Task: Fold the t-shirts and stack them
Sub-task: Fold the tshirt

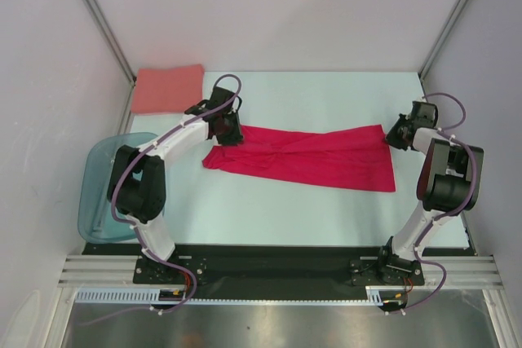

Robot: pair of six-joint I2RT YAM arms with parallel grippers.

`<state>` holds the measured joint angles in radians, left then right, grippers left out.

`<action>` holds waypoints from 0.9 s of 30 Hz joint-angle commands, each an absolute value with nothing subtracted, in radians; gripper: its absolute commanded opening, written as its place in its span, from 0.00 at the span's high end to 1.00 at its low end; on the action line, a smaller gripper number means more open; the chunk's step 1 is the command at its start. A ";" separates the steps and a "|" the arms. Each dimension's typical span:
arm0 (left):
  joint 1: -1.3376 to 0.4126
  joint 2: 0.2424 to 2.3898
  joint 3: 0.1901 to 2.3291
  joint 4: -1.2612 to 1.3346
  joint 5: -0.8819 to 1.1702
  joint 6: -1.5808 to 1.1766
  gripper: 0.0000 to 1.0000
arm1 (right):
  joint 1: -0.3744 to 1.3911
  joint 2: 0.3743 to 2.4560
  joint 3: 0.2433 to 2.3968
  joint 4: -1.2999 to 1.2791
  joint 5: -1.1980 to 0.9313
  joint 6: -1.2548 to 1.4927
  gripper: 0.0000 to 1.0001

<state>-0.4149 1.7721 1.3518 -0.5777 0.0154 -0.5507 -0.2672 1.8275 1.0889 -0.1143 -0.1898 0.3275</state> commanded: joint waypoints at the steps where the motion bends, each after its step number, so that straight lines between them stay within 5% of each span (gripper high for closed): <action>1: -0.417 1.784 1.397 -0.554 0.032 -0.560 0.71 | -0.247 1.804 1.135 -0.127 -0.132 0.314 0.94; 6: -0.417 1.798 1.405 -0.554 0.035 -0.557 0.71 | -0.219 1.741 1.128 -0.198 -0.049 0.298 1.00; 27: -0.417 1.819 1.402 -0.552 0.038 -0.551 0.71 | -0.198 1.531 0.887 -0.150 -0.002 0.321 1.00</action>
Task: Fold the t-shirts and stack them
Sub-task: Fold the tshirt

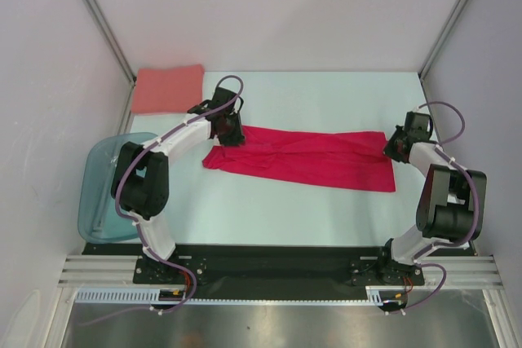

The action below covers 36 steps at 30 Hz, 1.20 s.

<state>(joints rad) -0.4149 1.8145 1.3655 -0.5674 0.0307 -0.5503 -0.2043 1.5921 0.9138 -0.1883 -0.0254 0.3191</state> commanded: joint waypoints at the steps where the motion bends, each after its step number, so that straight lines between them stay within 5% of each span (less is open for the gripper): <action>1: -0.417 1.821 1.404 -0.552 0.038 -0.549 0.71 | -0.196 1.516 0.871 -0.146 0.030 0.321 1.00; 21: -0.405 1.812 1.401 -0.555 0.038 -0.540 0.70 | -0.203 1.540 0.833 -0.158 0.173 0.322 1.00; 28: -0.403 1.795 1.396 -0.552 0.070 -0.535 0.66 | -0.172 1.513 0.853 -0.255 0.190 0.342 0.82; 29: -0.405 1.789 1.393 -0.548 0.084 -0.534 0.66 | -0.160 1.485 0.851 -0.261 0.207 0.342 0.70; 32: -0.410 1.761 1.379 -0.511 0.110 -0.541 0.63 | -0.120 1.409 0.865 -0.250 0.192 0.330 0.56; 36: -0.416 1.764 1.385 -0.454 0.156 -0.551 0.61 | -0.086 1.431 0.917 -0.220 0.114 0.328 0.50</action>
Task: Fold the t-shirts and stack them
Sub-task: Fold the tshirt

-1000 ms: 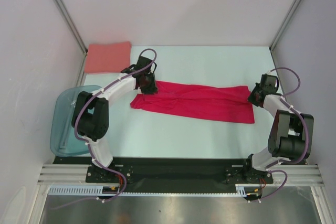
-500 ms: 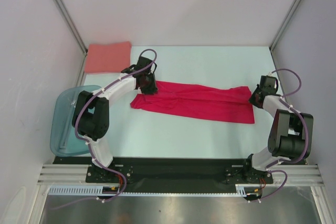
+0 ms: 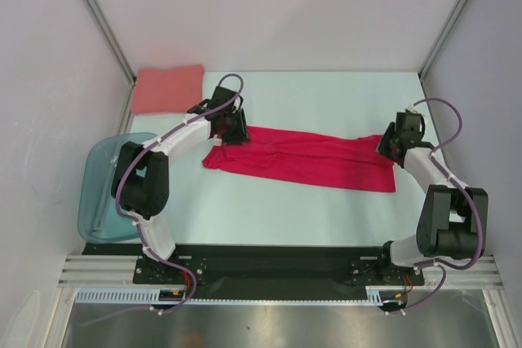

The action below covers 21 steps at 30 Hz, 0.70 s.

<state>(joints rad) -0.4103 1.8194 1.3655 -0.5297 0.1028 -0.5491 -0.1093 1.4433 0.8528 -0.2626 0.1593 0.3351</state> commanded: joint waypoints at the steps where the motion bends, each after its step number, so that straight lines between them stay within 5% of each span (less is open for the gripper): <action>1: -0.416 1.773 1.391 -0.446 0.156 -0.554 0.60 | -0.078 1.446 0.925 -0.203 0.059 0.328 0.50; 6: -0.402 1.858 1.512 -0.462 0.138 -0.565 0.59 | -0.071 1.587 1.047 -0.184 0.009 0.348 0.46; 12: -0.327 1.959 1.673 -0.550 0.046 -0.489 0.50 | -0.129 1.715 1.183 -0.241 -0.041 0.287 0.24; 21: -0.210 2.190 1.925 -0.703 0.002 -0.310 0.41 | -0.238 1.813 1.223 -0.250 -0.181 0.226 0.17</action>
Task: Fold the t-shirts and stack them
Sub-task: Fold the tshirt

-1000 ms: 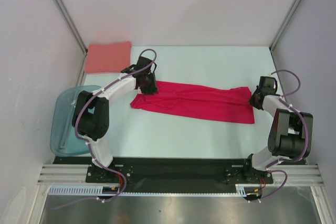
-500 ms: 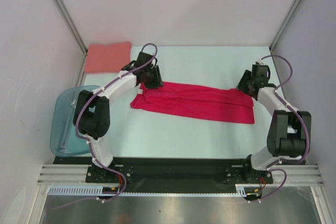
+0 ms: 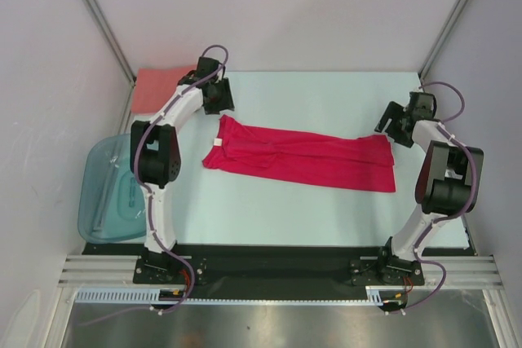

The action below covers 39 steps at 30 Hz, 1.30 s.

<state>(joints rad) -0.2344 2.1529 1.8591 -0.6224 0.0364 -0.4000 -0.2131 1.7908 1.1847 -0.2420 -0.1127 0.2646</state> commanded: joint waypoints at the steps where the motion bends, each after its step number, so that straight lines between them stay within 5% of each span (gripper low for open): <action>1: -0.200 2.213 1.936 -0.701 0.002 -0.293 0.41 | -0.245 1.819 1.224 -0.249 -0.201 0.222 0.17; 24: -0.186 2.335 1.993 -0.661 0.164 -0.299 0.42 | -0.295 1.902 1.226 -0.219 -0.230 0.207 0.20; 30: -0.181 2.358 1.994 -0.667 0.173 -0.305 0.58 | -0.296 1.933 1.241 -0.215 -0.247 0.190 0.24; 39: -0.170 2.347 1.999 -0.667 0.190 -0.308 0.80 | -0.296 1.930 1.203 -0.184 -0.276 0.207 0.45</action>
<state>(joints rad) -0.1783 2.3566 1.9915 -0.6754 0.1661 -0.3054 -0.2920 1.9198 1.2079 -0.2108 -0.2565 0.2081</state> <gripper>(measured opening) 0.220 0.561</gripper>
